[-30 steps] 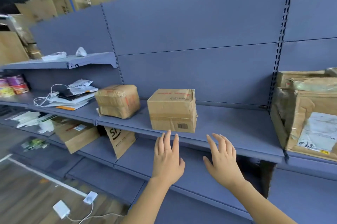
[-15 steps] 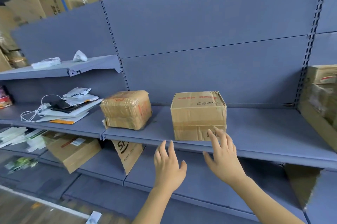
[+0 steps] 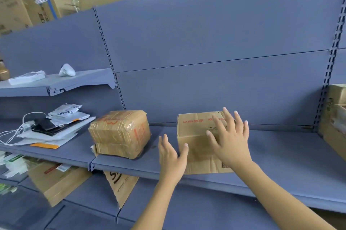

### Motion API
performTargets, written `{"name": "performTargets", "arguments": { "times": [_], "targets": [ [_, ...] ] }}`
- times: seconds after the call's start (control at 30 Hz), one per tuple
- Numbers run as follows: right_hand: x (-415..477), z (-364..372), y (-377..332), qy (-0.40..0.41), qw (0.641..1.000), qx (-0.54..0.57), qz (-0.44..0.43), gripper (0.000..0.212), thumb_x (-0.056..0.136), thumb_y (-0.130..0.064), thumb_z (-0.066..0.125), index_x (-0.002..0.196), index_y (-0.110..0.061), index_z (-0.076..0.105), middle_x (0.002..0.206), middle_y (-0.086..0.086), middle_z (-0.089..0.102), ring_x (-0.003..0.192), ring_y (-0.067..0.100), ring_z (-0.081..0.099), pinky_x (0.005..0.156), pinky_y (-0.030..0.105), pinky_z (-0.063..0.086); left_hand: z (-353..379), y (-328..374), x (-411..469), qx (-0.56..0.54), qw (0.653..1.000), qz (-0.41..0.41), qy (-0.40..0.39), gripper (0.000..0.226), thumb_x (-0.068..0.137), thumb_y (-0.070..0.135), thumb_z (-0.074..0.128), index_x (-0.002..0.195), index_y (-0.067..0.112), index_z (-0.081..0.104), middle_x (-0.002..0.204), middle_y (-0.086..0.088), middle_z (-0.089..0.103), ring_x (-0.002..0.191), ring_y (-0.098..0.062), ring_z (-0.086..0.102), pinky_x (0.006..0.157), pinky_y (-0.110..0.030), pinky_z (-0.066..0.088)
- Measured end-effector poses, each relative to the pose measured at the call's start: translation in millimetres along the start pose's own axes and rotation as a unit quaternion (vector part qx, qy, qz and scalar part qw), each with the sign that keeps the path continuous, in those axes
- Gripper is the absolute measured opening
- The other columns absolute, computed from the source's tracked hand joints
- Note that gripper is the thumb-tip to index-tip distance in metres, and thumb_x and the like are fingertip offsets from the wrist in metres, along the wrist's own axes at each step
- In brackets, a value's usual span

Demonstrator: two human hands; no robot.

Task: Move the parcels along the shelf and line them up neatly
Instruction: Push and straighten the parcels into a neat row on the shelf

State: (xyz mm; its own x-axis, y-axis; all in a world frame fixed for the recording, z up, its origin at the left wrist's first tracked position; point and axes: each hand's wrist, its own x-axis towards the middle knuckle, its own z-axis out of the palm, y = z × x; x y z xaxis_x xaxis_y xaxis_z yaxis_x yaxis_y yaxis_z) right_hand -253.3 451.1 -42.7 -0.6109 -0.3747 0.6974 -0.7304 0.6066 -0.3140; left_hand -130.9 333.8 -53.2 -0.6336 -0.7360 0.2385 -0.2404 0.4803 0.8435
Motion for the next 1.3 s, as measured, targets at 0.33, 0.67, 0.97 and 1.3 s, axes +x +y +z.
{"name": "performTargets", "arguments": {
  "times": [0.33,0.67,0.97,1.3],
  "targets": [
    [32,26,30,-0.104,0.99,-0.085,-0.038,0.057,0.093,-0.056,0.023,0.112,-0.027,0.069,0.115,-0.002,0.069,0.107,0.028,0.064,0.088,0.05,0.044,45,14,49,-0.291,0.944,-0.153,0.032,0.036,0.094,0.043,0.047,0.122,0.021,0.05,0.112,0.005,0.062,0.097,-0.009,0.058,0.077,-0.032,0.046],
    [24,23,27,-0.059,0.995,-0.072,-0.026,0.051,0.092,-0.055,0.031,0.111,-0.028,0.069,0.118,-0.002,0.069,0.11,0.025,0.063,0.088,0.049,0.043,49,5,48,-0.312,0.942,-0.113,0.045,0.028,0.096,0.036,0.045,0.12,0.023,0.053,0.11,0.006,0.063,0.099,-0.011,0.059,0.076,-0.031,0.045],
    [-9,-2,16,-0.049,0.996,-0.074,-0.003,0.051,0.092,-0.052,0.032,0.125,-0.028,0.061,0.133,-0.005,0.059,0.124,0.024,0.054,0.091,0.047,0.041,35,-3,17,-0.359,0.933,-0.018,-0.022,0.055,0.069,0.051,0.056,0.122,0.044,0.047,0.121,0.024,0.058,0.107,0.008,0.056,0.086,-0.022,0.044],
    [-48,-20,22,-0.02,1.0,0.004,0.012,0.049,0.095,-0.044,0.032,0.139,-0.03,0.048,0.15,-0.016,0.038,0.141,0.007,0.028,0.09,0.029,0.038,1,-29,32,-0.504,0.839,-0.203,-0.008,0.041,0.1,0.027,0.041,0.14,0.018,0.041,0.144,-0.001,0.04,0.136,-0.021,0.036,0.112,-0.035,0.029]
  ]
}}
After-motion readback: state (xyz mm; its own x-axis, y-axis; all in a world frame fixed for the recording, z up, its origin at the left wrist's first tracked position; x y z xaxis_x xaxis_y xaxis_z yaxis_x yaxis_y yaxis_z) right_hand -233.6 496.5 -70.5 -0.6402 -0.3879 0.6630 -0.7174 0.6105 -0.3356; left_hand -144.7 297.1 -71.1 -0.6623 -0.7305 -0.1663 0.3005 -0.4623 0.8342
